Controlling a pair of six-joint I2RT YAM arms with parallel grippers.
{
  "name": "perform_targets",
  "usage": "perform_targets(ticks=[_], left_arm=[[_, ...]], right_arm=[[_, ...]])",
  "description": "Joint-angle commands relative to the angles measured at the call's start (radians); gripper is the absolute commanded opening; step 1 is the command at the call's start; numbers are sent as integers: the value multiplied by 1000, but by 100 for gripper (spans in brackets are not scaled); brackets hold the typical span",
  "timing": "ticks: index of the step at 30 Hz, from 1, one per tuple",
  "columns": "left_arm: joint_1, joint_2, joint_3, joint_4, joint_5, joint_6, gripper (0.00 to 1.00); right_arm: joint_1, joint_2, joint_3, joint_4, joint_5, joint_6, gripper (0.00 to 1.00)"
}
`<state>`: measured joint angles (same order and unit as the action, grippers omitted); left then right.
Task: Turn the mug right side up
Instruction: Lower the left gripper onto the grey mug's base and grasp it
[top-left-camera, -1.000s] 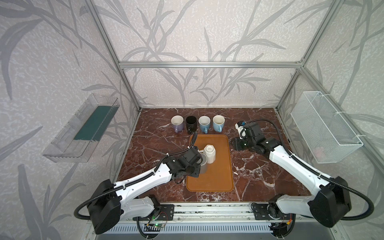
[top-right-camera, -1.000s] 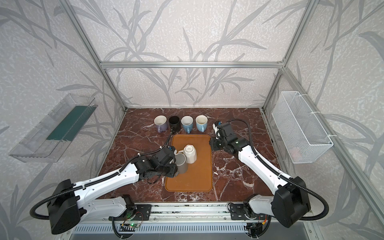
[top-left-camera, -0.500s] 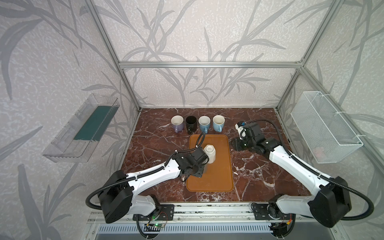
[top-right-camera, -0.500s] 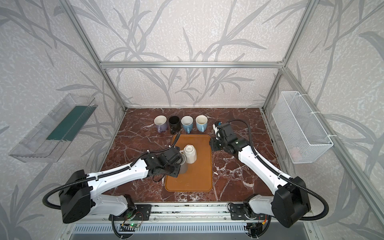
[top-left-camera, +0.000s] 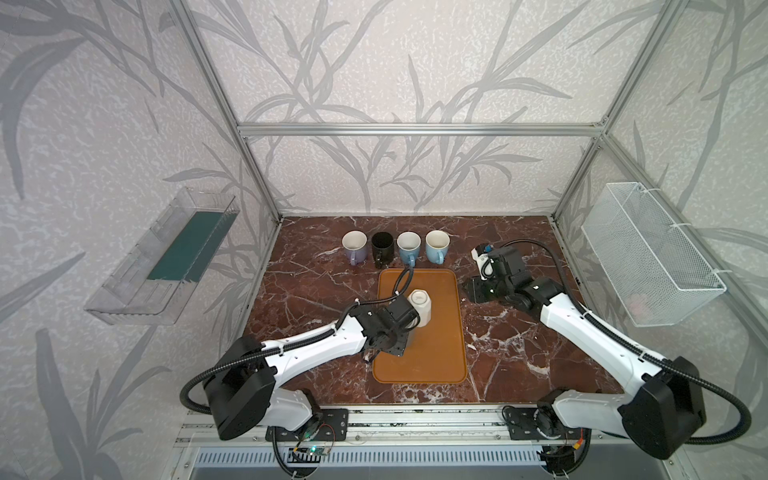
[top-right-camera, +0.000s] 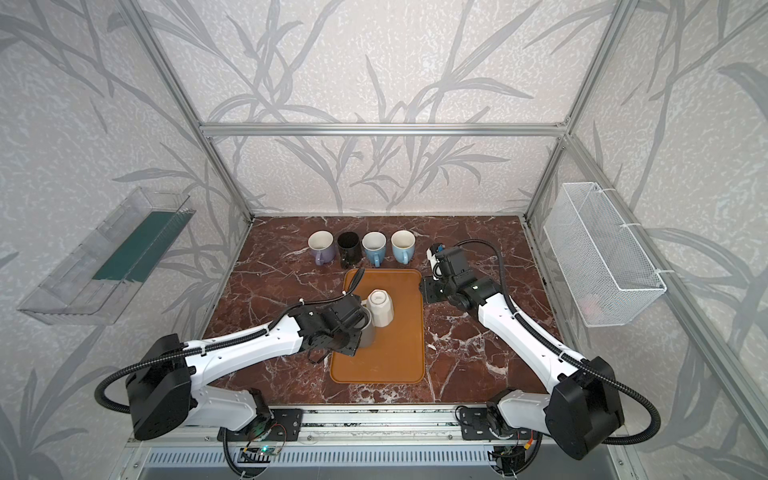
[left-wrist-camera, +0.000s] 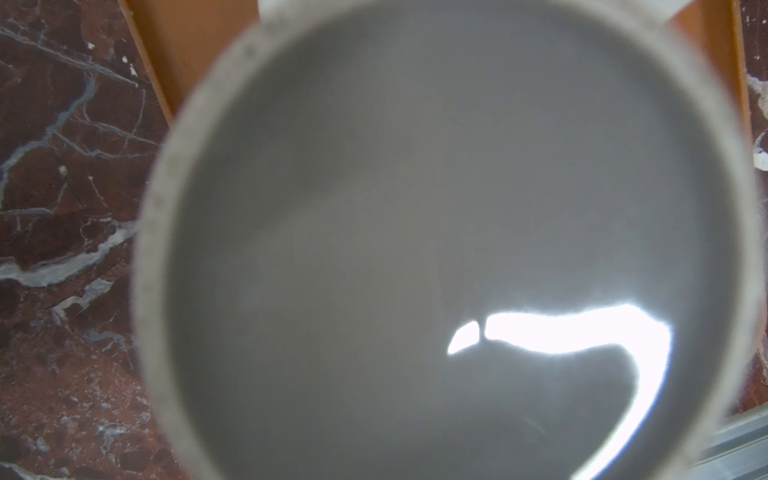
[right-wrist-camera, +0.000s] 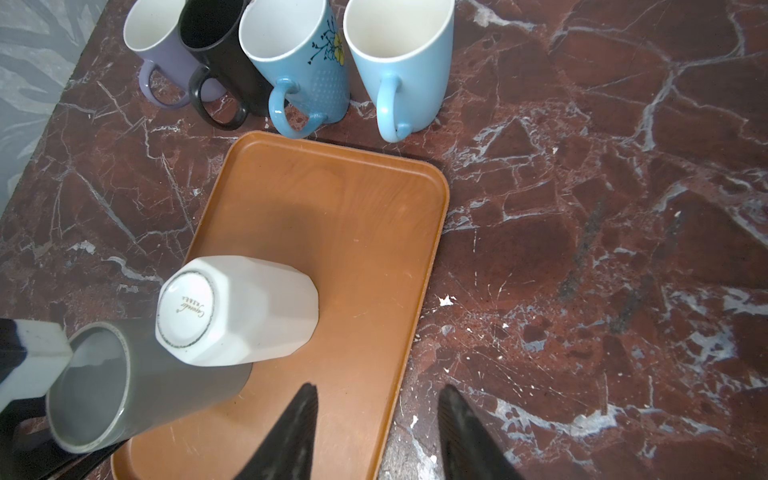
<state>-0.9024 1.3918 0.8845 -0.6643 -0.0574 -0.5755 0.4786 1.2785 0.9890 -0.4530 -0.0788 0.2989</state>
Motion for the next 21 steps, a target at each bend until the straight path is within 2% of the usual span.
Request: perform_targets(ticks=[1,8,21], left_arm=[[-3,7,36,-32,-38,1,29],[-3,31,48,-35,-47,1,25],[-3,48,56,-42,-48,0,9]], right_arm=[[-2,-27,-13,3,10,5,49],[-3,-28,-27,12,1,11,49],[-2,-46,-62,31,-12,23,49]])
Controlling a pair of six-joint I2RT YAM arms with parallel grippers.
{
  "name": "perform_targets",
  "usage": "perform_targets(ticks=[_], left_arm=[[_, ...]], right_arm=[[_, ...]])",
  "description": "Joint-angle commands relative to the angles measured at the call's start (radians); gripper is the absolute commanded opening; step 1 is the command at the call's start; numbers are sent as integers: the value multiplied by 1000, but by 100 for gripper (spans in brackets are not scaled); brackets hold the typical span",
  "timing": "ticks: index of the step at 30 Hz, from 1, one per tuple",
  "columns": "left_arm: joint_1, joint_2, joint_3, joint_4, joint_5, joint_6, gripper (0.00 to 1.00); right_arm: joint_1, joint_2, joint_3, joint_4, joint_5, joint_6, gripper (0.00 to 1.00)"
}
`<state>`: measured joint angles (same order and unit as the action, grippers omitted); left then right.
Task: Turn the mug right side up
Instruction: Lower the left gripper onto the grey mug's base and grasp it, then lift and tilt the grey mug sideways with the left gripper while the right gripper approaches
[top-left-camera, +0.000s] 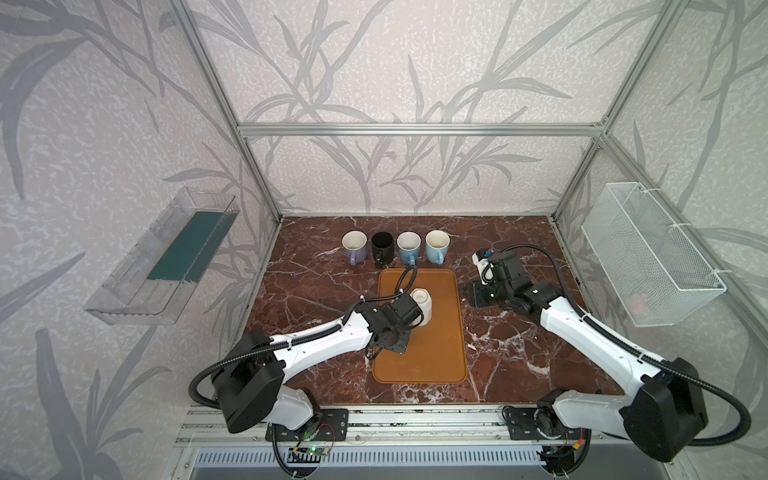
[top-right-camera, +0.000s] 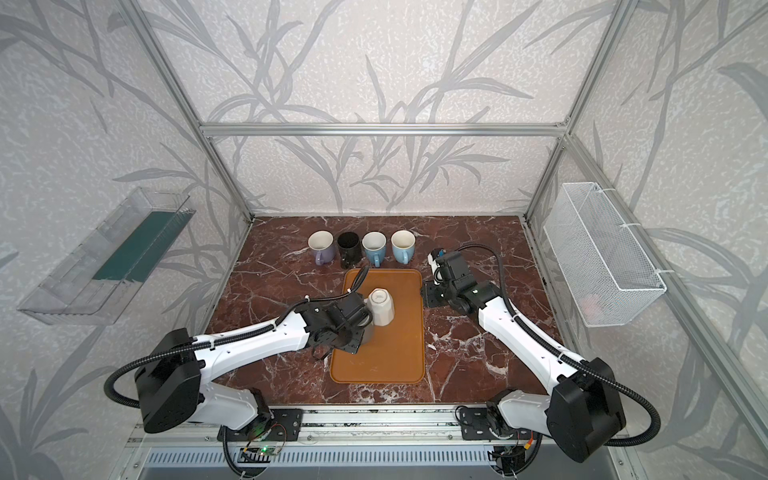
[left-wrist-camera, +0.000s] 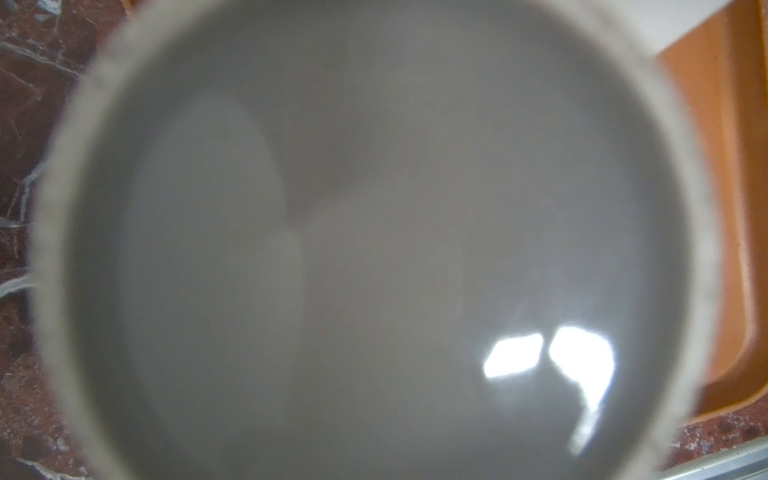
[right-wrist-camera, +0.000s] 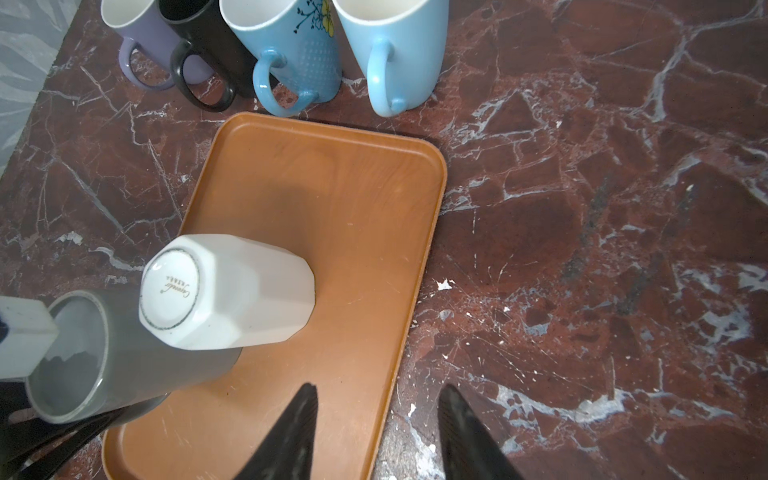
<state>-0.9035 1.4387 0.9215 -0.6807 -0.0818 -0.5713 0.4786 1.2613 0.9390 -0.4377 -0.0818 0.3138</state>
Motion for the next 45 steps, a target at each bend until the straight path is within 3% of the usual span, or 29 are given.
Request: perform_targets(ticks=[1,10,22,32,45], left_arm=[[-2,-6,18,-25,-21,-1,8],[0,-129,24,-29,25,25,0],[25,-320,11,13,44,49,0],[125,-422,48,103,203,83,0],[196,-420,162,219,376,113,0]], right_arm=[[-2,-31,-14,19,-12,10,49],[-2,-38,-57,71,-108,45,48],[28,-158,-305,400,-294,222,48],[106,-223,-429,631,-336,344,49],[175,-211,-482,932,-367,477,52]])
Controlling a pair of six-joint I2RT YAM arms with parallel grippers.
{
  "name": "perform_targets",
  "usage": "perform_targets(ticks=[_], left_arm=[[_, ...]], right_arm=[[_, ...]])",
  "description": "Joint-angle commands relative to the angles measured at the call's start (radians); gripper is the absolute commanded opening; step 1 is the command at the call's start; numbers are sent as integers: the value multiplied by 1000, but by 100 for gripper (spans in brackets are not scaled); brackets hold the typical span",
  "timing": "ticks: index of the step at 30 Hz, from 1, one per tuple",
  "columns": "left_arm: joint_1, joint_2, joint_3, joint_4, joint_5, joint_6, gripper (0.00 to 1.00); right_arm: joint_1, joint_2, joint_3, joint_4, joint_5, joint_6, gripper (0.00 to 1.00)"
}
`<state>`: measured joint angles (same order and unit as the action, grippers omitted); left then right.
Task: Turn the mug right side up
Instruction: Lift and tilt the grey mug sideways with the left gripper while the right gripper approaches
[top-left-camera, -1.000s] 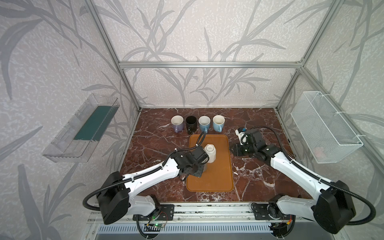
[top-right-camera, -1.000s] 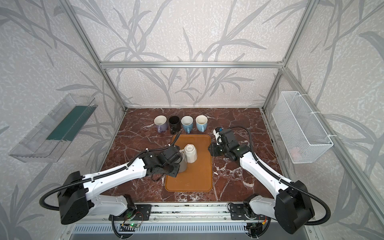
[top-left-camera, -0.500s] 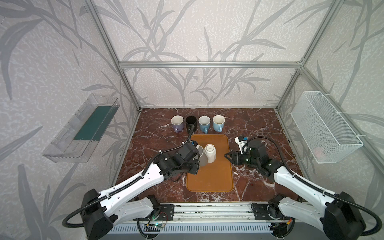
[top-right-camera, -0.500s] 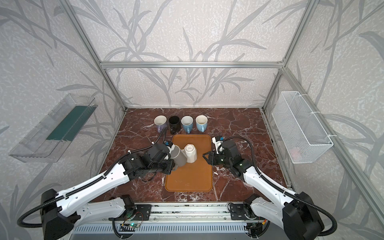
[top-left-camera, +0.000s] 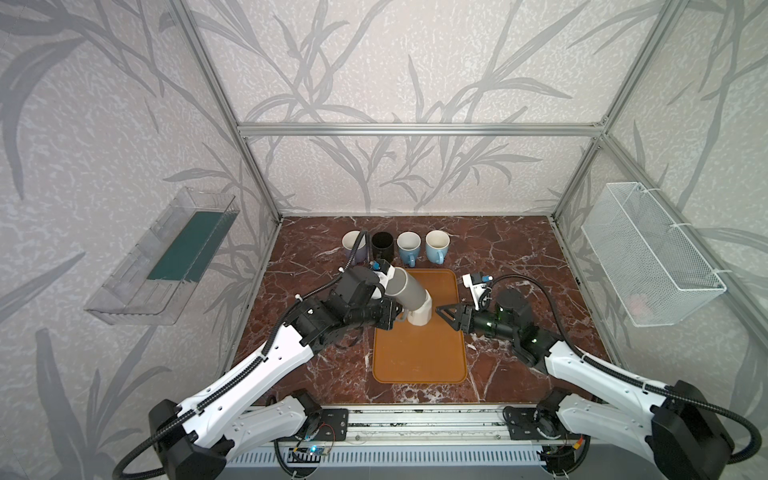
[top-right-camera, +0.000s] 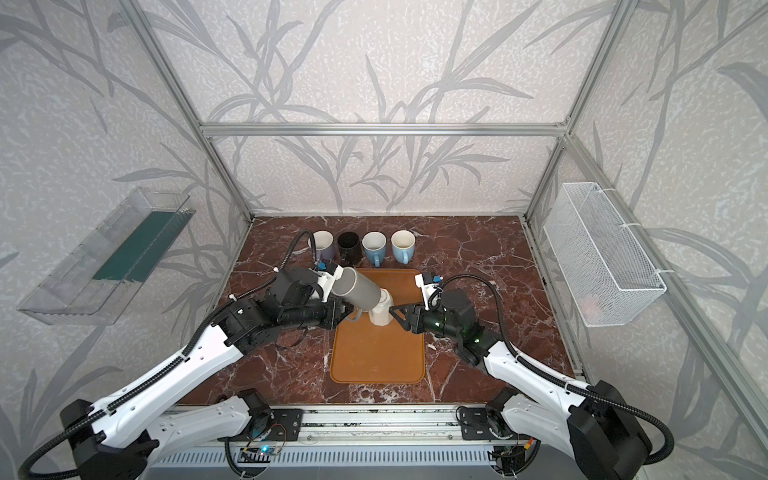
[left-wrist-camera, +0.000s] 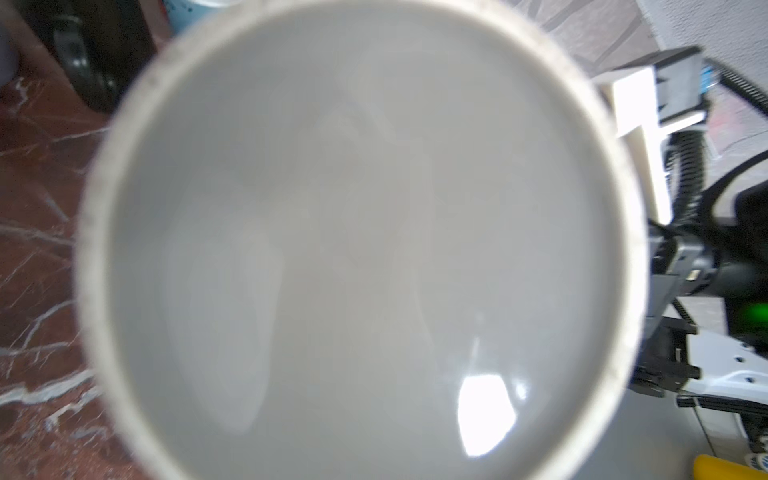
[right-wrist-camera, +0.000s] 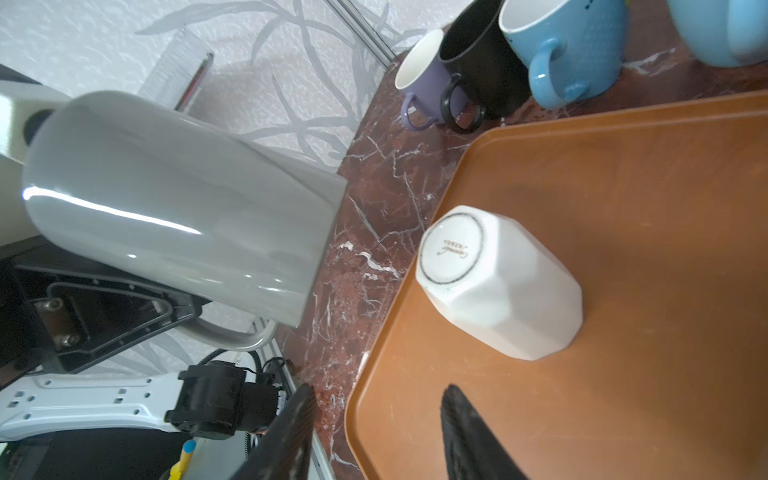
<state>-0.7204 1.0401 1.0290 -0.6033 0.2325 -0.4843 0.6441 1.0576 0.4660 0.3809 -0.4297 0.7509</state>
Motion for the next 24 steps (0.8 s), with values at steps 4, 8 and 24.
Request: perform_targets(ticks=[4,8,24], left_arm=[[33,-25,54,213,127,7,0],[44,-32,51,281,177,-11,0],[84,-25,28,537,311,-115,0]], right_arm=[[9,-8,-8,177,-43,79,56],[11,-6,-12,260,-56,138,60],[22,13,31,460,-76,215,67]])
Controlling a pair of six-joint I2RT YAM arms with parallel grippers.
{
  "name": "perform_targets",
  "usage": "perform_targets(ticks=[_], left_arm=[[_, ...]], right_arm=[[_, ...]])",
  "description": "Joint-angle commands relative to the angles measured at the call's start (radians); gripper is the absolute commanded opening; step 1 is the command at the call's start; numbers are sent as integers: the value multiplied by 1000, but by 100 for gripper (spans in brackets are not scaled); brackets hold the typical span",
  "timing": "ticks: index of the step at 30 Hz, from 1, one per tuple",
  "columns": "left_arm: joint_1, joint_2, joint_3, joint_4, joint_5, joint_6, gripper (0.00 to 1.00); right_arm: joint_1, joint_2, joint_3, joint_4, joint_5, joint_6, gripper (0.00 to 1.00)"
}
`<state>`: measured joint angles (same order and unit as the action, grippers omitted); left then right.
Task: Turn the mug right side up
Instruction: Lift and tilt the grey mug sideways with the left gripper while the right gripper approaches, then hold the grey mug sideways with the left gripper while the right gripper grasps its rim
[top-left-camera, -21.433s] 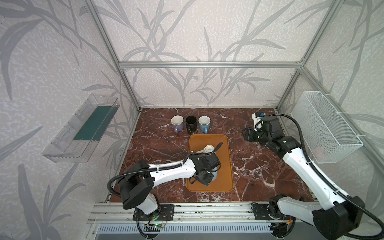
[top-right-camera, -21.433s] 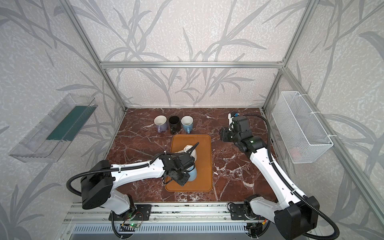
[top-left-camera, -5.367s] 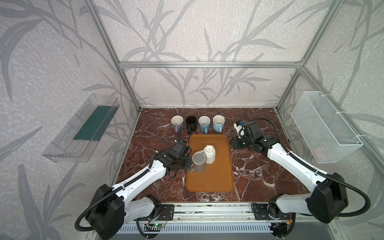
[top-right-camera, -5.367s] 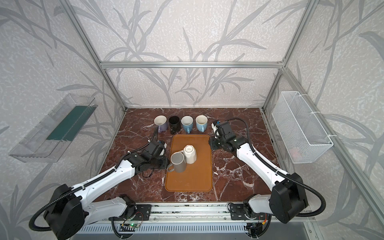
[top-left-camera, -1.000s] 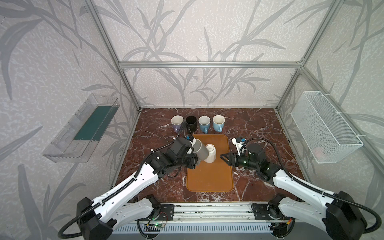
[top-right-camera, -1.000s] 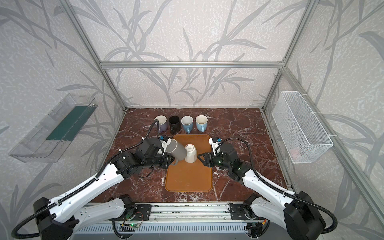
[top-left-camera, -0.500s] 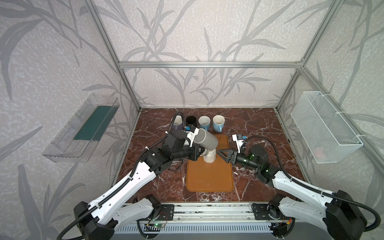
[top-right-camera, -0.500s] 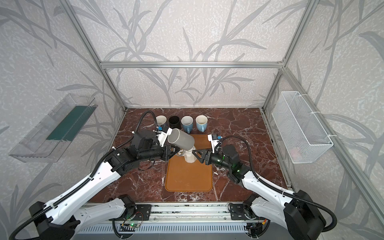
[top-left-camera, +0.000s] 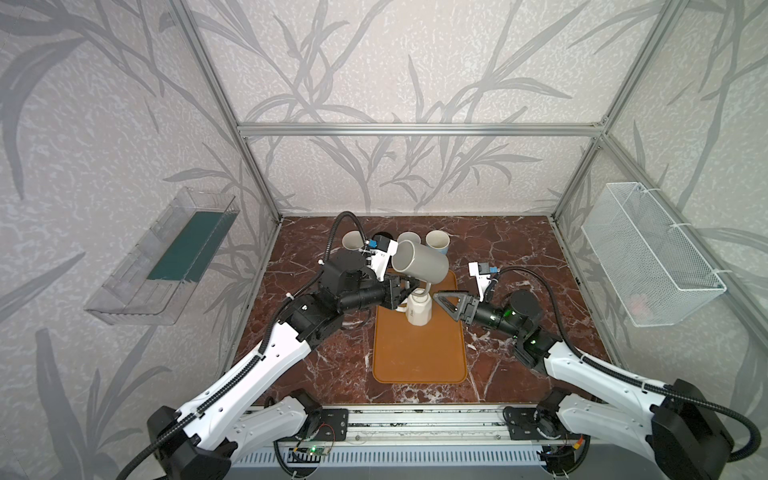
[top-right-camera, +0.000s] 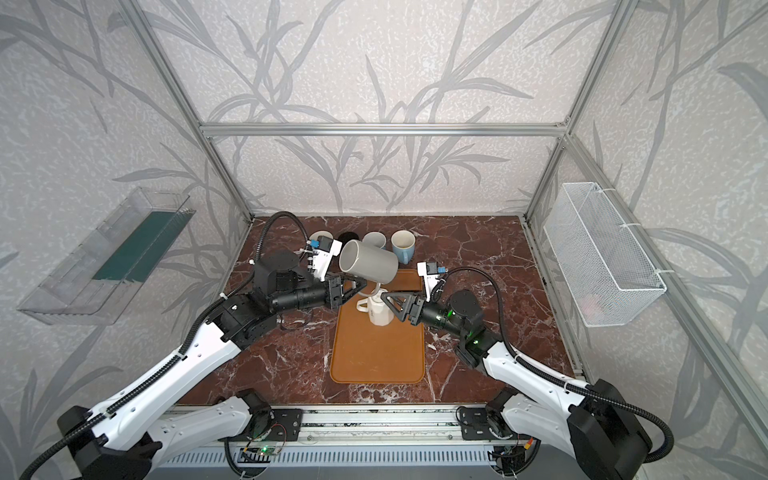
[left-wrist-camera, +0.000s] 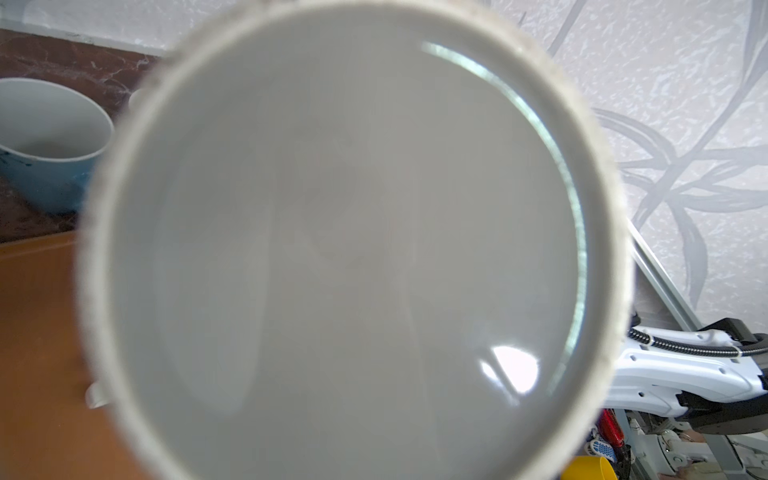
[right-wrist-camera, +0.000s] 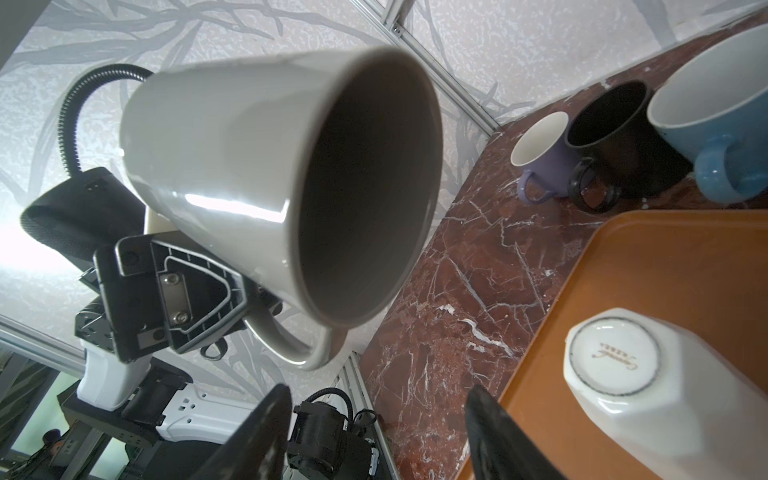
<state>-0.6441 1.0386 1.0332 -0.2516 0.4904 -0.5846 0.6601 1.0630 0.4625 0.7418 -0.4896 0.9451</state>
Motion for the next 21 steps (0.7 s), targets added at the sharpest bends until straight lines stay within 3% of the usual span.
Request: perform_targets(ticks=[1,13,21], left_arm=[[10,-25,22,196,58,-19,0],[26,-28,-3,326,123,-87,0],[33,-34,-25,414,160,-130,0]], right_arm=[[6,9,41,107,-18,25,67],[6,63,132,218,-59,93,67],[6,109,156,348,-72,154,60]])
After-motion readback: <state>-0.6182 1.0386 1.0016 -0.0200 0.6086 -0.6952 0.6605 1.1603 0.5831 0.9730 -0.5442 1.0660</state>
